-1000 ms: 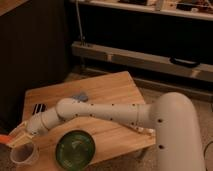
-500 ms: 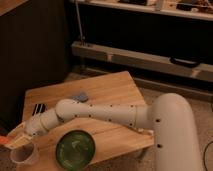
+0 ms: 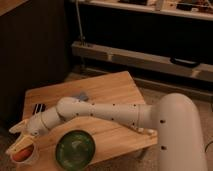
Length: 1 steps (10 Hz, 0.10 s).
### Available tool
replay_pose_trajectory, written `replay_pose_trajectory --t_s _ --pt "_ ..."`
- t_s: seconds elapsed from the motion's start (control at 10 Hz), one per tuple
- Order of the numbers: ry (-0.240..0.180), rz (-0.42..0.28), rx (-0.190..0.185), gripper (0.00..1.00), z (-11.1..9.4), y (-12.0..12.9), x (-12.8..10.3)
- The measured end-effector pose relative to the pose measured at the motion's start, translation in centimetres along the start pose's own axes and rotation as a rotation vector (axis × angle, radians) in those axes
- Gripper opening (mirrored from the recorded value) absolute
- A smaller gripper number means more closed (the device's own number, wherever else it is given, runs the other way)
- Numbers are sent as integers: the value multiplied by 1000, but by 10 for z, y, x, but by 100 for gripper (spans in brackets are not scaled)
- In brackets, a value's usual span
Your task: Place the pepper in the ceramic cup
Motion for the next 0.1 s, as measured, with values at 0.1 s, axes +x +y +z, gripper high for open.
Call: replay_pose_trajectory --t_s 0.1 --pt "1 -2 7 80 -4 1 -1"
